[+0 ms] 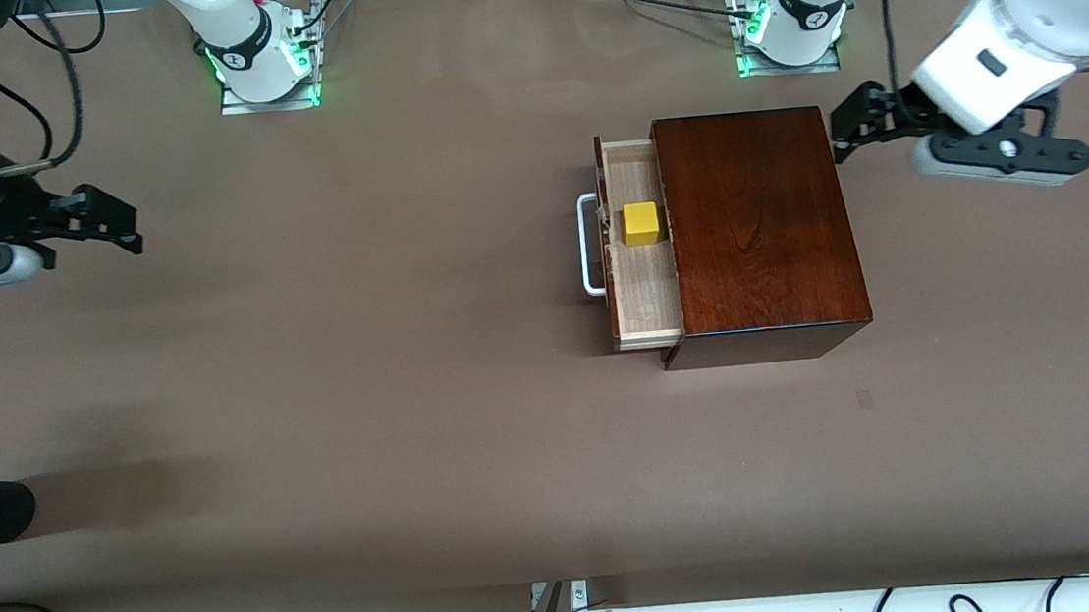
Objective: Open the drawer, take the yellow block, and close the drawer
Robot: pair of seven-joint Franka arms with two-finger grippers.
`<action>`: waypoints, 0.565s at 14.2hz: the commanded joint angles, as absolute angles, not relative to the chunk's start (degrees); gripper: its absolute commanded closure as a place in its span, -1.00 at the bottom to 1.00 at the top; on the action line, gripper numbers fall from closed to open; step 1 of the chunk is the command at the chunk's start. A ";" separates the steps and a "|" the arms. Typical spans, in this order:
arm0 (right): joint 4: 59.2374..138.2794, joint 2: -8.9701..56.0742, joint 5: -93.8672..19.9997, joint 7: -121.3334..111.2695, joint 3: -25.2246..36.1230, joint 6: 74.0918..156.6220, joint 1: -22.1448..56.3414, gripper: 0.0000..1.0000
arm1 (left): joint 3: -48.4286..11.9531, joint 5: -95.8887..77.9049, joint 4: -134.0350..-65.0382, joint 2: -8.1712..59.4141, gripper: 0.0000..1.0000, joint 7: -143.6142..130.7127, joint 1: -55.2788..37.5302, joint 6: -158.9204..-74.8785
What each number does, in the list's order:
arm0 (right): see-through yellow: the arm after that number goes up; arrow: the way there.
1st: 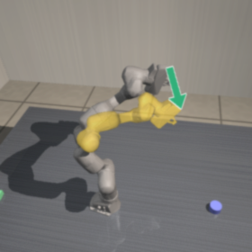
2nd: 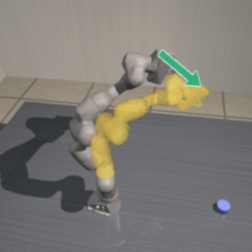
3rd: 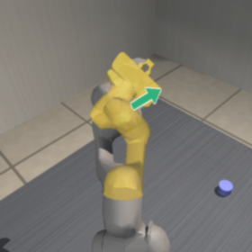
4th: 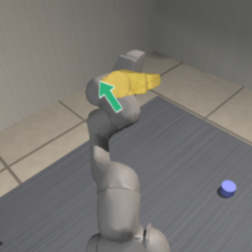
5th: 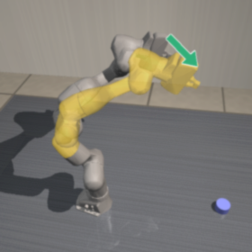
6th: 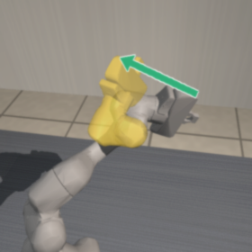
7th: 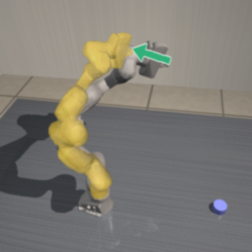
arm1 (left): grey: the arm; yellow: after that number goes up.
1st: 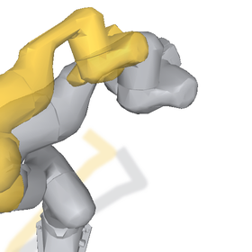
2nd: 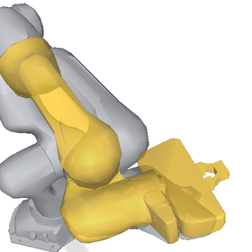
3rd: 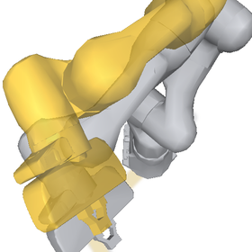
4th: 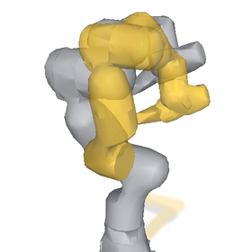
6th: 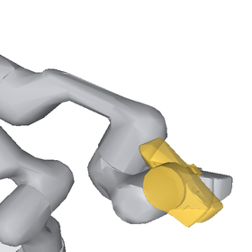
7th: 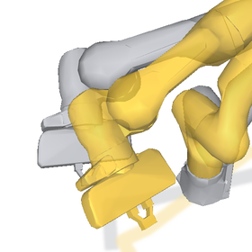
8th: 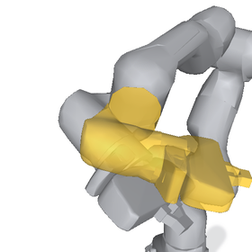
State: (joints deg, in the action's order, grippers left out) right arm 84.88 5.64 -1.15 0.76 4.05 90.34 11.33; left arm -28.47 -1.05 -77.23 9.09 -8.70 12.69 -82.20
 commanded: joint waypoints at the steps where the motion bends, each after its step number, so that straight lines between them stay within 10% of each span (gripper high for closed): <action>1: 84.90 5.27 -0.35 0.09 3.78 89.39 12.91 -1.00 | -28.66 -2.55 -79.54 7.21 -1.00 -6.86 14.94 -82.53; 8: 84.73 5.80 0.26 -1.75 1.85 83.58 23.36 -1.00 | -5.48 -4.48 -84.97 1.77 -1.00 -1.15 -1.56 -82.17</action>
State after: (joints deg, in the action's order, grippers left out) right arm 85.03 6.01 -0.77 -0.08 2.51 84.30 20.57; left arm -11.86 -2.15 -79.45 6.60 -4.10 2.52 -81.18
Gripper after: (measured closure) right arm 0.000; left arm 0.000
